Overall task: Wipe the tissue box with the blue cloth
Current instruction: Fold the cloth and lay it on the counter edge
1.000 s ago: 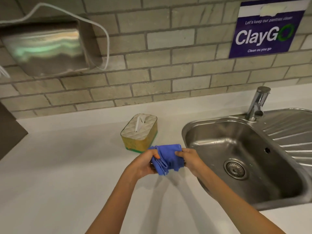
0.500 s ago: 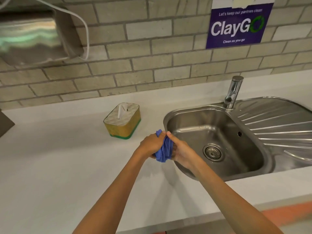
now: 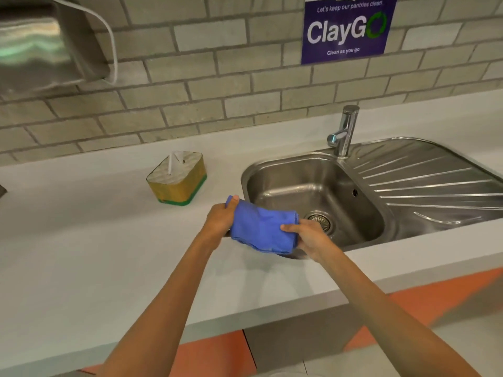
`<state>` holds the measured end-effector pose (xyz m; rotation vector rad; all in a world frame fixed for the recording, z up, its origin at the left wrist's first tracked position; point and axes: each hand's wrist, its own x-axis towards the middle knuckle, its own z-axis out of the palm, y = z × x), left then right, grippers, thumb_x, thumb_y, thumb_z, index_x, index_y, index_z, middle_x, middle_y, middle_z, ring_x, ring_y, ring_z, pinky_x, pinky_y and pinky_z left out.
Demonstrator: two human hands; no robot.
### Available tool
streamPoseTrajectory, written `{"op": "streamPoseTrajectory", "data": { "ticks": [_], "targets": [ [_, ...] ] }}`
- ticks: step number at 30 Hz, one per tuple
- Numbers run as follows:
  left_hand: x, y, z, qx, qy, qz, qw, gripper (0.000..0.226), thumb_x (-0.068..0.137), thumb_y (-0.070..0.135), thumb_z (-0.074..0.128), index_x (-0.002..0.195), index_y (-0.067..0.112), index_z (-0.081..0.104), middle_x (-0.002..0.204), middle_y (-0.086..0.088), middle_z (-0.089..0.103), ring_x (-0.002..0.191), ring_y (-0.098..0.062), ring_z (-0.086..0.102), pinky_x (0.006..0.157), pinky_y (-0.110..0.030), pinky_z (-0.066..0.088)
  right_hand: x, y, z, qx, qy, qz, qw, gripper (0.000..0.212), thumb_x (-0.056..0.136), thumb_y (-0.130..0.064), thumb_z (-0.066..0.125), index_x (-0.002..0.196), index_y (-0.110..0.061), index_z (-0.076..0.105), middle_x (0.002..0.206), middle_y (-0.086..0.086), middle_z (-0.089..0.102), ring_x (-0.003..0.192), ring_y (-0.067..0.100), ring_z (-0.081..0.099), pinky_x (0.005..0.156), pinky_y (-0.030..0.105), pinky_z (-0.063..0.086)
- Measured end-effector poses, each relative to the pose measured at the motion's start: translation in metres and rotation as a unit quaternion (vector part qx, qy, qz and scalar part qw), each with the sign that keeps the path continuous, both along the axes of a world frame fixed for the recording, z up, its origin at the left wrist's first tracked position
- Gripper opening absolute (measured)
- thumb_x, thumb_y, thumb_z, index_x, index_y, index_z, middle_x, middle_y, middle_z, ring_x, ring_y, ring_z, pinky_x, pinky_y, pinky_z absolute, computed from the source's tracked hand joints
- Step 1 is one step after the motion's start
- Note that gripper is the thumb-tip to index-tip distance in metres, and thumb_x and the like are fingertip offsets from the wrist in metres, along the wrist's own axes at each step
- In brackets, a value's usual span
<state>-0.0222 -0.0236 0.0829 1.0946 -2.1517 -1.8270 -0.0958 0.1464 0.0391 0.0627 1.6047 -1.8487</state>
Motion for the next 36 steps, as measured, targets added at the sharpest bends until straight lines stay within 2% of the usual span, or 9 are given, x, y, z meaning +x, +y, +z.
{"op": "streamPoseTrajectory", "data": {
  "ticks": [3, 5, 7, 10, 13, 16, 21, 30, 36],
  "targets": [
    [0.017, 0.012, -0.016, 0.054, -0.010, 0.020, 0.998, 0.054, 0.096, 0.047, 0.036, 0.127, 0.005, 0.052, 0.128, -0.016, 0.060, 0.104, -0.029, 0.059, 0.082, -0.035, 0.049, -0.007, 0.024, 0.000, 0.080, 0.056, -0.013, 0.995, 0.006, 0.081, 0.003, 0.064, 0.078, -0.003, 0.064, 0.091, 0.013, 0.063, 0.073, 0.025, 0.059, 0.062, 0.032, 0.051],
    [0.025, 0.023, -0.029, 0.076, -0.012, 0.030, 0.997, 0.054, 0.097, 0.046, 0.035, 0.127, 0.005, 0.053, 0.129, -0.017, 0.060, 0.110, -0.032, 0.059, 0.082, -0.037, 0.050, -0.011, 0.038, -0.002, 0.120, 0.081, -0.006, 0.989, 0.018, 0.081, 0.001, 0.064, 0.067, -0.007, 0.060, 0.079, 0.010, 0.060, 0.064, 0.021, 0.057, 0.057, 0.030, 0.050],
    [0.031, 0.037, -0.042, 0.103, 0.002, 0.036, 0.994, 0.052, 0.097, 0.043, 0.037, 0.126, 0.004, 0.054, 0.127, -0.017, 0.061, 0.108, -0.033, 0.060, 0.080, -0.037, 0.050, -0.010, 0.051, -0.004, 0.157, 0.099, 0.003, 0.983, 0.005, 0.082, 0.001, 0.064, 0.077, 0.001, 0.064, 0.082, 0.010, 0.061, 0.069, 0.024, 0.058, 0.057, 0.029, 0.050],
    [0.038, 0.056, -0.058, 0.132, 0.011, 0.044, 0.990, 0.042, 0.097, 0.036, 0.044, 0.121, 0.003, 0.057, 0.123, -0.017, 0.062, 0.097, -0.029, 0.060, 0.079, -0.037, 0.051, -0.009, 0.066, -0.011, 0.196, 0.108, 0.004, 0.975, 0.023, 0.082, 0.000, 0.064, 0.102, 0.013, 0.064, 0.094, 0.016, 0.061, 0.086, 0.029, 0.058, 0.070, 0.038, 0.051],
    [0.043, 0.066, -0.071, 0.124, 0.005, 0.029, 0.992, 0.028, 0.094, 0.022, 0.054, 0.113, 0.001, 0.057, 0.124, -0.021, 0.061, 0.095, -0.028, 0.060, 0.078, -0.037, 0.051, -0.006, 0.079, -0.023, 0.216, 0.104, 0.005, 0.971, 0.027, 0.083, 0.002, 0.062, 0.105, 0.018, 0.060, 0.092, 0.017, 0.059, 0.082, 0.028, 0.055, 0.062, 0.035, 0.047],
    [0.045, 0.072, -0.081, 0.084, -0.011, 0.028, 0.996, 0.031, 0.090, 0.014, 0.059, 0.117, -0.001, 0.056, 0.123, -0.021, 0.062, 0.094, -0.029, 0.061, 0.076, -0.037, 0.053, -0.002, 0.087, -0.033, 0.238, 0.119, 0.002, 0.964, 0.019, 0.083, 0.002, 0.061, 0.099, 0.012, 0.065, 0.093, 0.016, 0.061, 0.085, 0.029, 0.057, 0.060, 0.030, 0.047],
    [0.049, 0.081, -0.089, -0.059, -0.038, 0.021, 0.997, 0.037, 0.087, 0.015, 0.062, 0.120, 0.000, 0.055, 0.121, -0.020, 0.063, 0.106, -0.034, 0.062, 0.091, -0.043, 0.053, 0.000, 0.090, -0.043, 0.298, 0.195, 0.005, 0.934, 0.044, 0.081, -0.004, 0.067, 0.123, 0.002, 0.057, 0.119, 0.020, 0.064, 0.114, 0.033, 0.058, 0.097, 0.039, 0.046],
    [0.057, 0.096, -0.096, -0.285, -0.065, -0.032, 0.956, 0.059, 0.087, 0.019, 0.063, 0.138, 0.012, 0.035, 0.135, -0.016, 0.045, 0.116, -0.032, 0.052, 0.091, -0.040, 0.049, 0.006, 0.093, -0.048, 0.395, 0.306, 0.019, 0.866, 0.052, 0.081, -0.015, 0.069, 0.129, -0.006, 0.051, 0.126, 0.019, 0.054, 0.110, 0.035, 0.057, 0.095, 0.038, 0.044],
    [0.058, 0.100, -0.093, -0.341, -0.037, -0.051, 0.938, 0.049, 0.091, 0.022, 0.056, 0.137, 0.016, 0.040, 0.139, -0.014, 0.040, 0.125, -0.028, 0.043, 0.093, -0.037, 0.047, 0.009, 0.095, -0.046, 0.386, 0.366, 0.019, 0.846, 0.036, 0.086, -0.020, 0.062, 0.121, -0.012, 0.057, 0.129, 0.017, 0.047, 0.103, 0.035, 0.060, 0.094, 0.038, 0.047]
  ]
}}
